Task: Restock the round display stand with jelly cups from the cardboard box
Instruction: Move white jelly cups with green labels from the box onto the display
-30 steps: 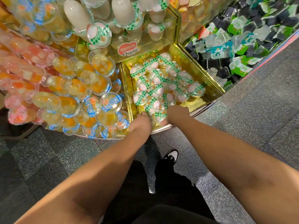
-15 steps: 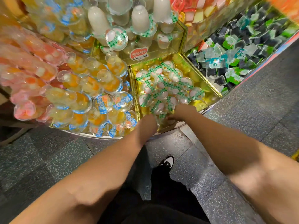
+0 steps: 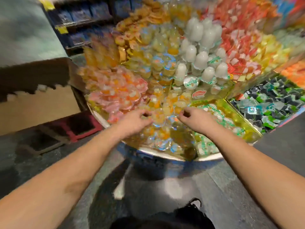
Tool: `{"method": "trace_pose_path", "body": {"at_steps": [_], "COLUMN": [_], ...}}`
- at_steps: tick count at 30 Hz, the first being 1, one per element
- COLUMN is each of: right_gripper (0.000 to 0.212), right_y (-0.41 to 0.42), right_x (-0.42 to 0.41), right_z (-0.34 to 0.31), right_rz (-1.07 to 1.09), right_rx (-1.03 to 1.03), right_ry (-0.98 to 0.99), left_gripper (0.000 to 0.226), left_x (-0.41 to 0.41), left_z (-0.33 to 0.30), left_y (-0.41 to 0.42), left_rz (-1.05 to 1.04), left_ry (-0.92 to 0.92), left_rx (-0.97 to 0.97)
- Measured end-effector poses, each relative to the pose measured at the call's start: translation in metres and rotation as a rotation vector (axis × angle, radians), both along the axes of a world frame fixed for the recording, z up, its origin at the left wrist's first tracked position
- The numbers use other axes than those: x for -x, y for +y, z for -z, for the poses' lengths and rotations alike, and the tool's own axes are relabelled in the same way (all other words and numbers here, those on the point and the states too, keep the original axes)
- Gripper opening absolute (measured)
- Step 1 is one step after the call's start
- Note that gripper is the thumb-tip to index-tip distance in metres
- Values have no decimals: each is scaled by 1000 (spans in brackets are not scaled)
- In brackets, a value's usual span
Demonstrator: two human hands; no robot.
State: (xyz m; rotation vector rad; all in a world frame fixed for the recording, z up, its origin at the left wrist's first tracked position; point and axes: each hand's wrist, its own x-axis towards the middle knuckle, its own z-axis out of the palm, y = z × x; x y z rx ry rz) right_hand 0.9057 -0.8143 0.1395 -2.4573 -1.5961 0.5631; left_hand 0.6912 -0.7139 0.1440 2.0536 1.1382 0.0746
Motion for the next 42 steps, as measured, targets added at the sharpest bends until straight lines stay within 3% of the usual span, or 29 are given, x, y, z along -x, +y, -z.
{"method": "trace_pose_path", "body": {"at_steps": [8,19,31,42], "right_gripper": [32,27,30,44], "right_y": [134,307,558,688], "right_x": [186,362,461,492], "right_z": [-55,-41,-4,57], "right_rz": [-422,-760,-791,-645], "right_rx": [-122,-64,129,316], "right_ry": [-82,-104,-9,127], "left_gripper": [39,40,27,23], "left_x": [211,378,457,532], "left_z": [-73,-56,-39,42], "left_y": [74,183,408,547], "left_rz": [-229,-599,-724,-712], "left_ry": [194,250,335,343], "left_rx": [-240,-193,-135,22]}}
